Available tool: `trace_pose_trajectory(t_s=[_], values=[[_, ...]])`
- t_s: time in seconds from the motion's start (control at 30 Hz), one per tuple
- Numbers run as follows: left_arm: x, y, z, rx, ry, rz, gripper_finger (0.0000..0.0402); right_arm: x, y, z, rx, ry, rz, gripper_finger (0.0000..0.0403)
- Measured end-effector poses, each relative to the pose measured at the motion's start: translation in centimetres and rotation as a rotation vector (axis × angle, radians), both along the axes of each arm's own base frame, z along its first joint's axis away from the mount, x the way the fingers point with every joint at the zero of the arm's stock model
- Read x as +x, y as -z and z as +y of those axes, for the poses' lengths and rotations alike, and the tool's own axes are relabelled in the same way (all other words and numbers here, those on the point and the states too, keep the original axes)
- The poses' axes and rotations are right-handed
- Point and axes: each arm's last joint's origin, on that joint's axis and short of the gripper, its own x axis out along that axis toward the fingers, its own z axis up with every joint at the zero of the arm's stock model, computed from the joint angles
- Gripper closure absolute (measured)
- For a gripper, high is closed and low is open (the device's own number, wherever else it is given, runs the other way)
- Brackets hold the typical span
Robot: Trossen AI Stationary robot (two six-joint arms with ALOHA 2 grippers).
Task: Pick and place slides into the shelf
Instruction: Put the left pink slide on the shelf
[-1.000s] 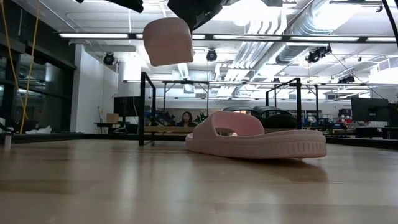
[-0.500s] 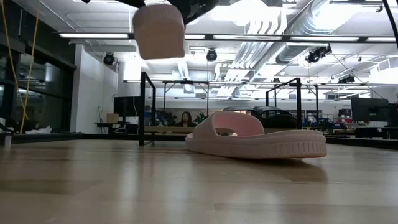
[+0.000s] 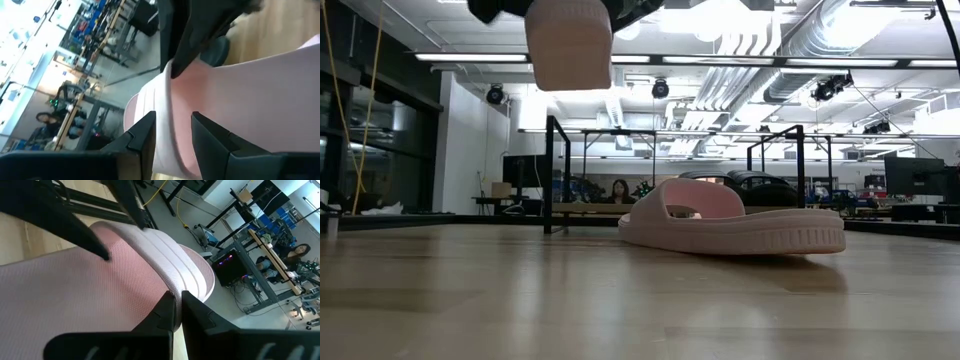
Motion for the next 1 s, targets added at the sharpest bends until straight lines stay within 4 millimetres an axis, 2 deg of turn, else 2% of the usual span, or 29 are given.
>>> trace_pose_trajectory(t_s=[0.2,0.4,1.0], values=[[1.3,0.8,1.3,0.022,-0.035,0.053,0.0293,0.0,0.0,0.1,-0.001,-0.005,0.001,0.0403],[2.5,0.5,1.0,0.064,0.004,0.045,0.0293,0.0,0.0,0.2,0.008,-0.011,0.003,0.0403],[2.6,0.5,1.0,0.089,0.008,0.066,0.0295,-0.2,0.1,0.5,0.009,-0.015,0.01,0.0403]])
